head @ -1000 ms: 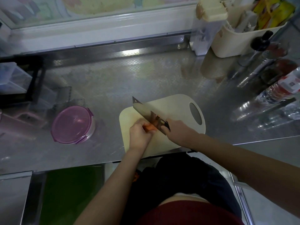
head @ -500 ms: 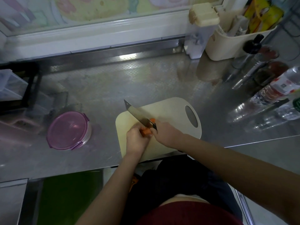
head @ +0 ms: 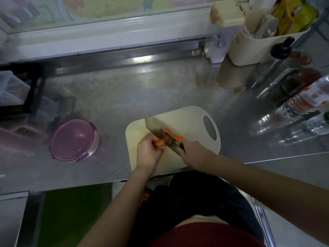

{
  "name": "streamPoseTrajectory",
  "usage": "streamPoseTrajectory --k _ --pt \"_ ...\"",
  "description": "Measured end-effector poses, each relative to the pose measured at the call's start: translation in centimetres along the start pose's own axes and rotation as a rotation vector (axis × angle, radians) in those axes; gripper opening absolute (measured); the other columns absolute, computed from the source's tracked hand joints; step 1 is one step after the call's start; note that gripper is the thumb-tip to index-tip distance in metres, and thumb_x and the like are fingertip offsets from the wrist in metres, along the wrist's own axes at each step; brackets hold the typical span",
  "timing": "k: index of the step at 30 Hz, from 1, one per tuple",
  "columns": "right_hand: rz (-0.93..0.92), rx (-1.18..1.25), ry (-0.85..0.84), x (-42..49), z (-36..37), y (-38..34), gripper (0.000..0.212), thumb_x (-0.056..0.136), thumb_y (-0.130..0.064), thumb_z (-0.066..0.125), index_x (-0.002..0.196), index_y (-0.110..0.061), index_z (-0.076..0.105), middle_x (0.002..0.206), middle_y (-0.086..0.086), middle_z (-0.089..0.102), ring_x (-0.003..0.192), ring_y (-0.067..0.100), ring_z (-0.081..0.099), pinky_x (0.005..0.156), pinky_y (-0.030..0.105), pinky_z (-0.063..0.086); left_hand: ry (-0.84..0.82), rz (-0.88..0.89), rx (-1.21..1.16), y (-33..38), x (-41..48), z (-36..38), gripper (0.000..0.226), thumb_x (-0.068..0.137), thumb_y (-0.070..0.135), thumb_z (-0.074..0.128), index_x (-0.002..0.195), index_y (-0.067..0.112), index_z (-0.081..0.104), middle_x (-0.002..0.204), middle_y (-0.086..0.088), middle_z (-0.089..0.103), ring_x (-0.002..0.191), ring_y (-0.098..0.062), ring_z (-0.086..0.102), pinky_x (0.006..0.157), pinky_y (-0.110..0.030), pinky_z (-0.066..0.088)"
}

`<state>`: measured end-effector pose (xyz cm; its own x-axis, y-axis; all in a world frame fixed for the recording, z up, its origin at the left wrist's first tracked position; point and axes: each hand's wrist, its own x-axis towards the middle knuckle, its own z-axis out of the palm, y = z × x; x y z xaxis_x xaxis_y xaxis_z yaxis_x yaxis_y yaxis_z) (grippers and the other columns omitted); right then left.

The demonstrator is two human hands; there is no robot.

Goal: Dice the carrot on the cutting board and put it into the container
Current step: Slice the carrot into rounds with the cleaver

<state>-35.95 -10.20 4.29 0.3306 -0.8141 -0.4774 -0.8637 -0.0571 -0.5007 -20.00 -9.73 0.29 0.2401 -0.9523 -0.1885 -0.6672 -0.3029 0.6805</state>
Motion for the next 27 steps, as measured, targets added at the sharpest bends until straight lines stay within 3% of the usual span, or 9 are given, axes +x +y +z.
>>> streamPoseTrajectory --k 7,14,18,22,27 --pt "-0.044 0.018 0.025 2.2 1.9 -1.0 0.033 0.098 -0.026 0.04 0.119 0.0 0.044 0.118 0.023 0.052 0.11 0.037 0.051 0.085 0.038 0.039 0.046 0.034 0.023 0.1 -0.4 0.4 0.018 0.067 0.009 0.076 0.082 0.008 0.065 0.08 0.004 0.056 0.073 -0.012 0.05 0.065 -0.011 0.031" --pt "-0.086 0.061 0.053 3.8 2.2 -1.1 0.038 0.096 -0.026 0.042 0.127 -0.004 0.039 0.104 0.026 0.062 0.098 0.041 0.059 0.08 0.043 0.047 0.071 0.013 0.008 0.1 -0.5 0.6 0.017 0.066 0.005 0.074 0.081 0.008 0.066 0.08 0.0 0.059 0.076 -0.019 0.056 0.066 -0.012 0.033" --pt "-0.081 0.138 0.026 4.1 1.7 -0.7 0.04 0.097 -0.025 0.043 0.131 -0.004 0.042 0.115 0.025 0.061 0.107 0.038 0.057 0.088 0.039 0.045 0.071 -0.005 -0.027 0.0 -0.6 0.7 0.021 0.067 0.01 0.077 0.084 0.009 0.066 0.085 -0.001 0.063 0.079 -0.018 0.057 0.071 -0.016 0.038" --pt "-0.065 0.186 0.009 4.1 0.1 -0.9 0.03 0.099 -0.025 0.041 0.111 0.0 0.053 0.109 0.022 0.061 0.103 0.035 0.057 0.08 0.033 0.038 0.051 -0.023 -0.056 -0.2 -0.7 0.8 0.028 0.067 0.013 0.078 0.09 0.012 0.061 0.09 -0.002 0.065 0.084 -0.018 0.058 0.077 -0.025 0.045" --pt "-0.087 0.2 0.07 2.9 -1.9 -1.4 0.018 0.1 -0.027 0.04 0.088 -0.013 0.041 0.093 0.018 0.061 0.089 0.031 0.055 0.067 0.027 0.028 0.071 0.022 0.001 -0.3 -1.2 1.0 0.025 0.07 0.012 0.078 0.085 0.007 0.058 0.092 0.002 0.048 0.078 -0.012 0.046 0.073 -0.014 0.033"
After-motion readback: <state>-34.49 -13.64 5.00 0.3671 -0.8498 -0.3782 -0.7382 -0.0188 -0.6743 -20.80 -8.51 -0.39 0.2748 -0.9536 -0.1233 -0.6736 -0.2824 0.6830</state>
